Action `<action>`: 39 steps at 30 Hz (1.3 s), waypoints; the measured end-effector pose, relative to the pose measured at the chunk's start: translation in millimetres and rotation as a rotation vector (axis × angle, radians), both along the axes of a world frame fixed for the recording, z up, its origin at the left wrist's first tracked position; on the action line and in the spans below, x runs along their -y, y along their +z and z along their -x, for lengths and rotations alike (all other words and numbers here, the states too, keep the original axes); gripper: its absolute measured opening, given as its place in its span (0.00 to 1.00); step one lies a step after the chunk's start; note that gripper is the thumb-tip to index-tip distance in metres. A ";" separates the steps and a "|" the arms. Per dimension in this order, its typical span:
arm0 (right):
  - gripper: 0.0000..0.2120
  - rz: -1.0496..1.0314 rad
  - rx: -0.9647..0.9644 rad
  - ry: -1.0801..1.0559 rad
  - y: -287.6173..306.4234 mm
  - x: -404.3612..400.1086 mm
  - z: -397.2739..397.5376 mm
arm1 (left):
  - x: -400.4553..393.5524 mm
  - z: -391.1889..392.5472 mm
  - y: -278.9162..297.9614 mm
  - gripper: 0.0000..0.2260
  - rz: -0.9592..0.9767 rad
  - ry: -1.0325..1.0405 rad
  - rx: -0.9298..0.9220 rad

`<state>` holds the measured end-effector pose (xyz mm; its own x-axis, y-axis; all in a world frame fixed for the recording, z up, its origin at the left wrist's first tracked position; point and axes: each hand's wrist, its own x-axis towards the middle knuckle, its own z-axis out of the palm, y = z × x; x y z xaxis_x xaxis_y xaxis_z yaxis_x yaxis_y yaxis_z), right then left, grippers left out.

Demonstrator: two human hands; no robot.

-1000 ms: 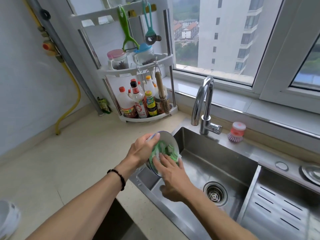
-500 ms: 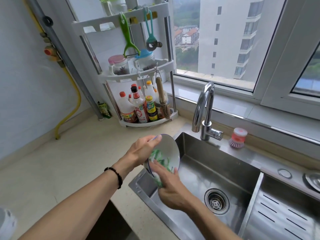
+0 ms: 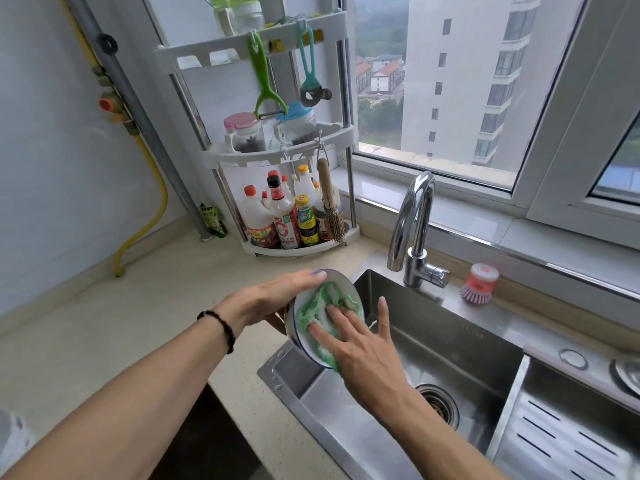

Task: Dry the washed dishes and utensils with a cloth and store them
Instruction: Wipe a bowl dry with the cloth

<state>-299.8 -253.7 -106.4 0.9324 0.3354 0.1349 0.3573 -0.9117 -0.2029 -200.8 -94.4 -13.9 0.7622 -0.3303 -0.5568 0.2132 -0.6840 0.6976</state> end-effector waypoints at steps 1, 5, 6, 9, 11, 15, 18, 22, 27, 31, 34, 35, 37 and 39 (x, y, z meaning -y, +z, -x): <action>0.39 -0.012 0.075 -0.019 -2.5 -2.8 -1.6 | -1.1 1.2 2.0 0.22 0.013 0.033 -0.011; 0.24 -0.151 0.133 -0.126 9.7 -17.6 -8.8 | -0.4 16.5 -7.8 0.28 0.243 0.241 0.049; 0.24 -0.196 0.109 -0.176 13.7 -22.9 -11.4 | 5.0 23.4 -13.7 0.27 0.300 0.285 0.094; 0.35 -0.392 0.114 -0.275 32.8 -43.0 -12.1 | 23.4 31.6 -20.9 0.25 0.395 0.505 0.285; 0.36 -0.449 0.097 -0.251 39.0 -45.3 -12.1 | 22.9 23.3 -18.4 0.22 0.354 0.529 0.386; 0.33 -0.120 0.111 -0.013 17.4 -10.9 -9.7 | 5.3 15.3 -3.8 0.19 0.161 0.312 0.396; 0.33 -0.034 0.008 -0.048 18.1 -5.9 -9.9 | 7.5 20.2 -2.7 0.16 0.120 0.335 0.437; 0.42 -0.536 -0.359 -0.002 41.4 -25.1 -1.1 | 18.6 26.3 -7.1 0.16 0.105 0.426 0.500; 0.39 -0.026 -0.166 0.040 33.6 1.7 -2.7 | 8.1 24.7 -2.8 0.16 0.080 0.249 0.437; 0.42 -0.362 -0.314 0.020 42.7 -14.3 -3.3 | 14.7 29.2 -2.1 0.13 0.117 0.348 0.526; 0.44 -0.389 -0.361 0.101 40.0 -13.0 2.3 | 9.3 27.4 -1.8 0.16 0.078 0.284 0.479; 0.44 -0.257 -0.272 0.112 32.4 -7.5 1.8 | 5.3 26.4 -1.4 0.18 0.067 0.234 0.447; 0.41 -0.043 -0.138 0.079 21.8 0.6 -4.2 | 1.6 24.3 -2.3 0.19 0.071 0.193 0.407; 0.40 -0.110 -0.151 0.007 21.1 -9.8 -5.7 | 5.9 24.2 -4.5 0.17 0.079 0.250 0.437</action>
<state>-294.1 -243.9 -85.3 0.9424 0.3333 0.0300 0.3220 -0.8787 -0.3526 -225.1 -100.2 -18.4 0.9795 -0.1362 -0.1487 0.0402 -0.5909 0.8057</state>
